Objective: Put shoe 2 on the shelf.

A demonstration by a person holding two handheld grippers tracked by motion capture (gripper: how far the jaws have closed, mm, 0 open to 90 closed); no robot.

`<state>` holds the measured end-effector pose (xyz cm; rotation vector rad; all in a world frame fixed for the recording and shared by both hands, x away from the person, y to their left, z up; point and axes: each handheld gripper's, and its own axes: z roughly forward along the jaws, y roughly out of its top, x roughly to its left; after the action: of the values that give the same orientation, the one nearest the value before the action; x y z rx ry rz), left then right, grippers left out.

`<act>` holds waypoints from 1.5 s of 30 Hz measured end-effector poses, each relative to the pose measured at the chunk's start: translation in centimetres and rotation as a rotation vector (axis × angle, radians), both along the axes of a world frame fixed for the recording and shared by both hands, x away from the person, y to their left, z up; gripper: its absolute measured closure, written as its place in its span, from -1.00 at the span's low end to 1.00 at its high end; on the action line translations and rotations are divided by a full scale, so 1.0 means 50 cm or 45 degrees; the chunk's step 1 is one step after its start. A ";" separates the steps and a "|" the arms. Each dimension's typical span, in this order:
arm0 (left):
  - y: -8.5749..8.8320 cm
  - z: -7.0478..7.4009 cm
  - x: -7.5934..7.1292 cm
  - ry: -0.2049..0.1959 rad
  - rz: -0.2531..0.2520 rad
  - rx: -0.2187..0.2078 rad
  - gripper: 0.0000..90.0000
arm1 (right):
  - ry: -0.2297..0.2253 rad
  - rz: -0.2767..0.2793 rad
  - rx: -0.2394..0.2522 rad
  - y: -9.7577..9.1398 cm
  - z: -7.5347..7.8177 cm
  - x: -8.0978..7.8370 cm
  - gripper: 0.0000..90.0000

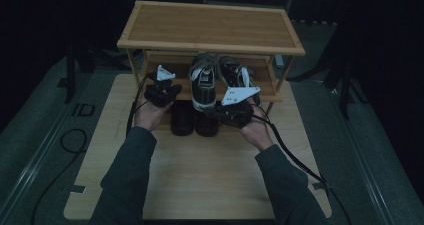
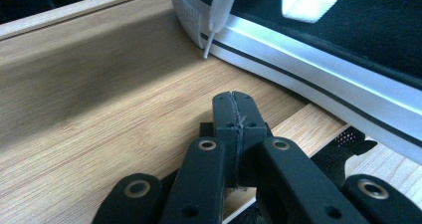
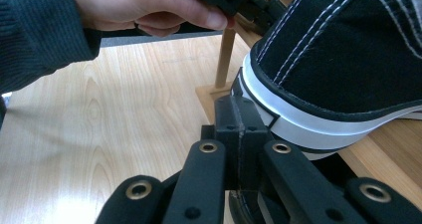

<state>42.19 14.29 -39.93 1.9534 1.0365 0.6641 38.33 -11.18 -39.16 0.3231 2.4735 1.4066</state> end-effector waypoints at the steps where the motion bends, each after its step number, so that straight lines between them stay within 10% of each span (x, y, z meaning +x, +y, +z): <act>1: 0.000 0.000 0.000 0.000 0.000 0.000 1.00 | 0.000 0.000 0.000 0.000 0.000 0.000 1.00; 37: 0.002 -0.002 0.000 -0.006 -0.002 -0.022 1.00 | -0.134 -0.258 -0.056 0.034 -0.016 0.021 1.00; 45: 0.001 -0.002 -0.001 -0.005 0.004 -0.020 1.00 | -0.085 -0.237 -0.027 0.045 -0.020 0.028 1.00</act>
<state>42.14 14.35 -40.02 1.9367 1.0393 0.6594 39.71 -8.91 -40.14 0.4806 2.3360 1.2931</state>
